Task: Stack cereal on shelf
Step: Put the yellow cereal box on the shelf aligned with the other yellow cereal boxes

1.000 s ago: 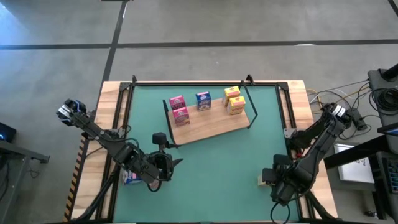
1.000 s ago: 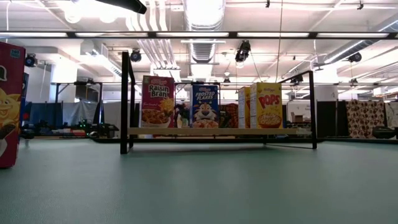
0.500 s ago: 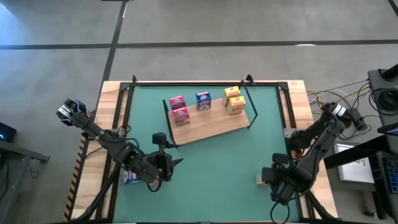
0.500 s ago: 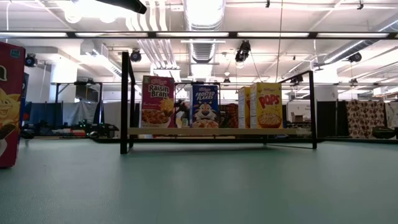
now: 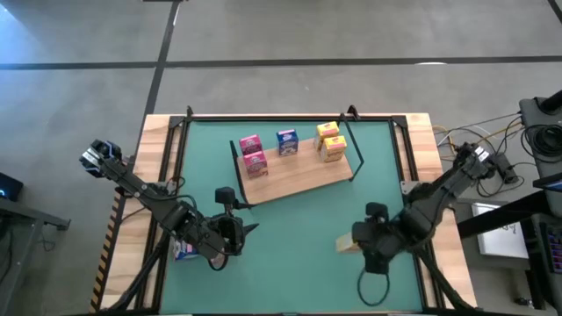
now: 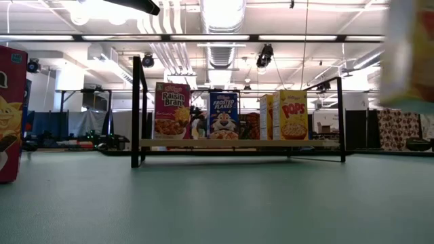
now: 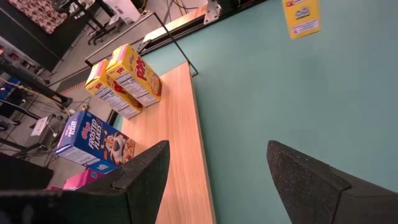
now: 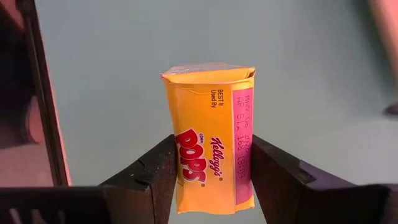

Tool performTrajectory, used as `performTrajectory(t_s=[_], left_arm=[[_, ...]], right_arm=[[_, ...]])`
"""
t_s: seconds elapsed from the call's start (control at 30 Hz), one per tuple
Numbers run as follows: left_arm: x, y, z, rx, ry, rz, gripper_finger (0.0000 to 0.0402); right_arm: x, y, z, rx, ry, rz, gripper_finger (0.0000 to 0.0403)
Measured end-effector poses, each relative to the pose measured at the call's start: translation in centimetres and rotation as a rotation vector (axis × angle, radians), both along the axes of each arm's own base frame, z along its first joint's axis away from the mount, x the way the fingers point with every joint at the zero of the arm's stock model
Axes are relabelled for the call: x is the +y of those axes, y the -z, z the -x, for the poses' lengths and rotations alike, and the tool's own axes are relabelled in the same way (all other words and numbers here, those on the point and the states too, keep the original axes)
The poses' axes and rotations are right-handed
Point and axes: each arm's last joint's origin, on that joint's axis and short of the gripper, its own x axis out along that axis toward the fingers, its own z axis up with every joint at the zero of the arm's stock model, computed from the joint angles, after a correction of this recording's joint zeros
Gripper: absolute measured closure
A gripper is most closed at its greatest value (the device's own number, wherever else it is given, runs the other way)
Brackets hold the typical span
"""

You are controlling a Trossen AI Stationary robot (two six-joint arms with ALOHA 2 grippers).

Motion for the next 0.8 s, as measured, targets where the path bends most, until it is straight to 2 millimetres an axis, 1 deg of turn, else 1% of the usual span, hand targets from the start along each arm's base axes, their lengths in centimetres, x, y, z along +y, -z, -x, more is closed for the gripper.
performTrajectory(t_s=[0.13, 0.27, 0.43, 0.63, 0.8], left_arm=[[0.0, 0.0, 0.0, 0.000, 0.000, -0.001, 0.0150], [0.0, 0.0, 0.0, 0.000, 0.000, -0.001, 0.0150], [0.0, 0.0, 0.0, 0.000, 0.000, -0.001, 0.0150], [0.0, 0.0, 0.0, 0.001, 0.000, -0.001, 0.0150], [0.0, 0.0, 0.0, 0.001, 0.001, -0.001, 0.0150]], right_arm=[[-2.3, -1.6, -2.0, -0.051, -0.027, 0.016, 0.0232], [-5.0, -3.0, -3.8, -0.095, -0.067, 0.056, 0.0232], [-8.6, -4.0, -5.5, -0.115, -0.129, 0.134, 0.0232], [-13.2, -3.9, -6.1, -0.060, -0.196, 0.233, 0.0232], [-16.1, -3.5, -6.0, 0.024, -0.220, 0.305, 0.0232]])
